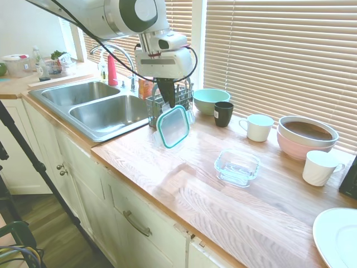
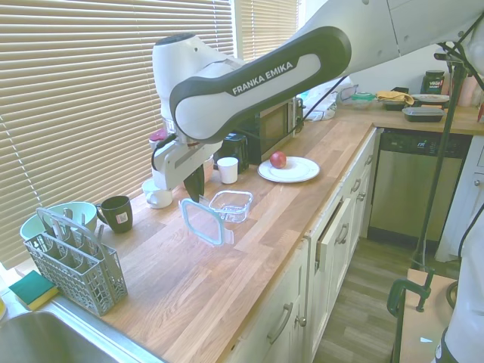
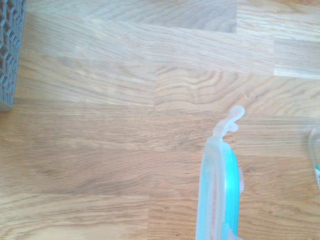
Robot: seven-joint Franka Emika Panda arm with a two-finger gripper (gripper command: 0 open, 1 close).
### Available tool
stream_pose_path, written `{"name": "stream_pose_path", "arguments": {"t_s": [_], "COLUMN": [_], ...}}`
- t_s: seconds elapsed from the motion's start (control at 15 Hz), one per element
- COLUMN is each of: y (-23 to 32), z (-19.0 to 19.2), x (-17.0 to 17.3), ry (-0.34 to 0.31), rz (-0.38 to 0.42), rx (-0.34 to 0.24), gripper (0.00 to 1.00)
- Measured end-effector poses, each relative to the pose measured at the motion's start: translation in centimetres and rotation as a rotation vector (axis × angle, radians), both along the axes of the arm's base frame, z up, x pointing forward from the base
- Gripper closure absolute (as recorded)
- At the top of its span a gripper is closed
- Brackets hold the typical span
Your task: Cover the lid of the food container
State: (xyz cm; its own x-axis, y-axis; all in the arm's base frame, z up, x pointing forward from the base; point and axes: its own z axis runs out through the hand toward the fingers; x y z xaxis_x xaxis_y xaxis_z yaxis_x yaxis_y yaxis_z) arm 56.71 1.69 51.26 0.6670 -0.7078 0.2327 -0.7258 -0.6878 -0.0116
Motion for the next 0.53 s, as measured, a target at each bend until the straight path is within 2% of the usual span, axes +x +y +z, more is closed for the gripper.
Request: {"name": "stream_pose_path", "arguments": {"t_s": [0.53], "y": [-4.8], "z": [-0.5], "x": [1.9], "ry": [0.028], "rz": [-0.037], "rx": [0.015], "gripper": [1.00]}}
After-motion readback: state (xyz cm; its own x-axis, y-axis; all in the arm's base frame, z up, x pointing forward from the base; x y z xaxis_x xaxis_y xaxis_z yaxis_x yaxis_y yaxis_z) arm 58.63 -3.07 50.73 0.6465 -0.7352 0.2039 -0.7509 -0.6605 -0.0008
